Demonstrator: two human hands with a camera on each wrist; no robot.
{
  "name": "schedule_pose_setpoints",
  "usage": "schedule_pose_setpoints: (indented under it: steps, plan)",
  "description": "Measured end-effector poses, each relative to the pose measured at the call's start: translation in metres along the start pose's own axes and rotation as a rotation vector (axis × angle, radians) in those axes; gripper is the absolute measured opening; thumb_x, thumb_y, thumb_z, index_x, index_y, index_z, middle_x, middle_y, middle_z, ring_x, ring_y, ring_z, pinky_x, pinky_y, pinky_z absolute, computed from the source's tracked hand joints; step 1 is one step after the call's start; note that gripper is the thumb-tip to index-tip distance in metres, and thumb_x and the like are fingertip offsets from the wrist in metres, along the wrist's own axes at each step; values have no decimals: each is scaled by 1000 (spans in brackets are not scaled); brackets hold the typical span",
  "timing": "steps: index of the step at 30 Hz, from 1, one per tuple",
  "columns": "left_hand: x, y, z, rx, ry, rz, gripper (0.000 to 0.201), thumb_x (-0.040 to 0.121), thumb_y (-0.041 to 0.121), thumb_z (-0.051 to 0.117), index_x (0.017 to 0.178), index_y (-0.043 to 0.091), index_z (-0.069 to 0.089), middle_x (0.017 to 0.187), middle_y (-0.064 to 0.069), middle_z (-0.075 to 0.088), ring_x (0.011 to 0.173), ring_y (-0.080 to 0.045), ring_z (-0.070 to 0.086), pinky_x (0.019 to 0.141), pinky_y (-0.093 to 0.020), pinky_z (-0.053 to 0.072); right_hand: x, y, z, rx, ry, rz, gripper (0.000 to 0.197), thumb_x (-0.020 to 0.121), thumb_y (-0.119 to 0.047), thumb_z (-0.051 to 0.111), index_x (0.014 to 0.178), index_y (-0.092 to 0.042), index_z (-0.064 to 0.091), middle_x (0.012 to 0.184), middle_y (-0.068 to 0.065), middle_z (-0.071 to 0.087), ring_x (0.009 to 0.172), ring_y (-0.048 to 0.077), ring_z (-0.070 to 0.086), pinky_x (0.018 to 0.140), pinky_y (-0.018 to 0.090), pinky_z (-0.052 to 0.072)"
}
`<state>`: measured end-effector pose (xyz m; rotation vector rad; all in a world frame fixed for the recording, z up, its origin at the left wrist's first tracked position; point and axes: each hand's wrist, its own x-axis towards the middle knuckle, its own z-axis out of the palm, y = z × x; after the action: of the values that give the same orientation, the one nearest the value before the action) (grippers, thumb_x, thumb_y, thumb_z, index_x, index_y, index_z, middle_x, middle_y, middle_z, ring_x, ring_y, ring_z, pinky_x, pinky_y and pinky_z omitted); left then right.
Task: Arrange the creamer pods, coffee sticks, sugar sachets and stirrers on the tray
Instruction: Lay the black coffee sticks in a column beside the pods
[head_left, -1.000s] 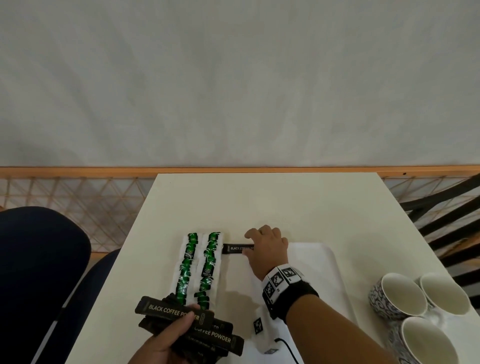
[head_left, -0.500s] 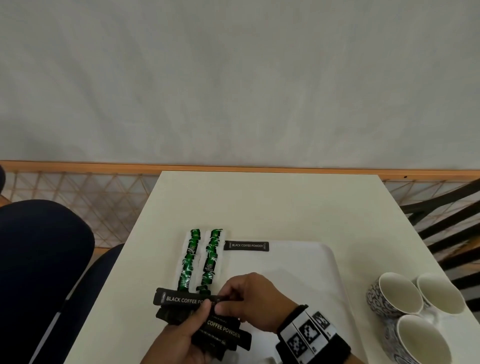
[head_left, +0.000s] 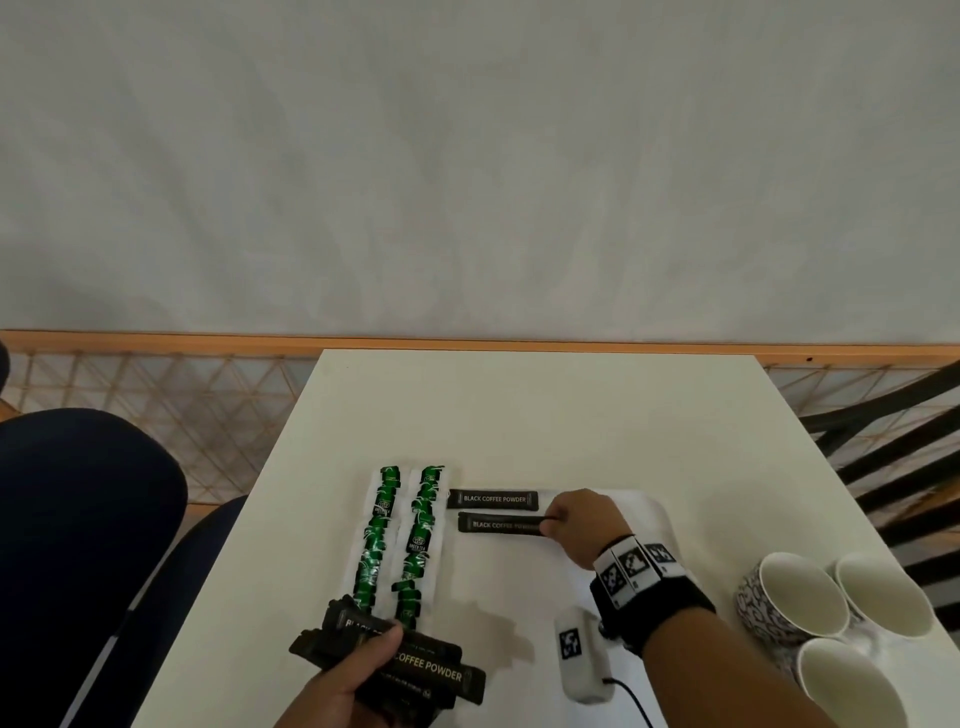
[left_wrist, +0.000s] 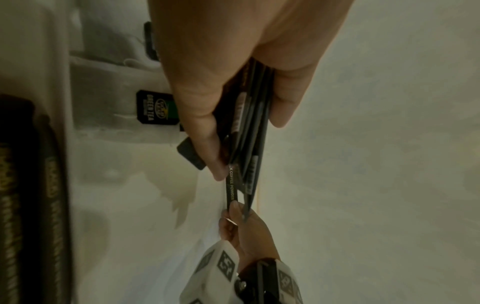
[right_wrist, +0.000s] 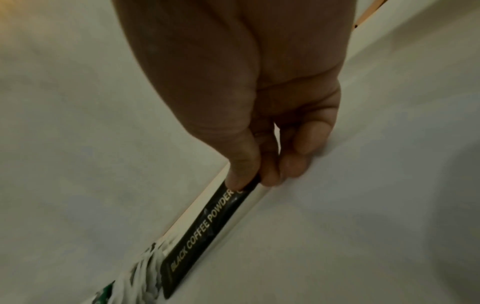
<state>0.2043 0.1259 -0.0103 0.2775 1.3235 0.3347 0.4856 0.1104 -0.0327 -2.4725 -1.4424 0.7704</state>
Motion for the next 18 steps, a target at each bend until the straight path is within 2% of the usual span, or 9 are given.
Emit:
schedule_pose_setpoints:
  steps: [4,6,8,10,11,14,15,17,18]
  plan:
    - [-2,1,-4,-11,-22,19,30,58,3,67,87,-4,60,90,-25,63,86,-42,58,77,-54,46,18,-10,3,-47,-59,3,25,92,-36,58,99,-14,69,100,4,66,100,22,62,75,24,42]
    - [-3,1,-5,-4,-11,40,24,67,2,66,88,-6,60,80,-25,67,84,-41,59,76,-53,47,26,-13,4,-89,-97,27,31,92,-39,56,98,-11,69,99,6,67,96,23,63,76,26,45]
    - [-3,0,-4,-1,-3,59,9,83,3,60,85,-5,59,64,-25,67,79,-39,58,67,-47,45,34,-14,6,-117,-126,45,35,92,-42,55,85,-10,66,81,5,62,84,23,60,69,26,45]
    - [-2,1,-3,-17,-3,53,12,89,3,54,81,-4,59,60,-24,66,78,-39,57,64,-45,45,40,-13,8,-123,-123,64,35,91,-44,56,79,-12,61,67,0,53,76,22,56,62,25,41]
    - [-3,2,-1,-21,-4,47,13,90,3,53,81,-5,58,61,-24,66,78,-38,55,61,-46,47,42,-12,9,-120,-116,74,35,90,-45,57,79,-12,60,66,0,51,75,22,54,61,24,40]
    - [-9,2,1,-38,-42,37,13,92,-1,49,82,-5,56,66,-23,65,76,-39,54,40,-44,53,43,-11,10,-101,-83,88,34,87,-46,60,81,-12,59,76,4,57,75,22,54,66,25,40]
    - [-11,2,1,-64,-55,39,12,91,-2,50,82,-4,57,73,-23,65,78,-40,55,44,-47,54,43,-11,10,-92,-70,86,34,87,-46,61,81,-12,58,78,5,57,75,22,54,66,25,40]
    - [-20,1,1,-97,-109,44,7,87,-2,53,84,-4,59,84,-23,62,81,-42,56,65,-53,54,41,-11,12,-63,-38,86,33,87,-44,61,84,-11,59,80,5,57,76,22,53,67,25,39]
    - [-26,1,3,-92,-136,52,3,83,-4,58,85,-4,60,85,-23,62,81,-43,56,71,-55,51,39,-11,13,-35,-19,95,33,87,-43,61,87,-11,60,81,4,57,77,21,54,67,25,39]
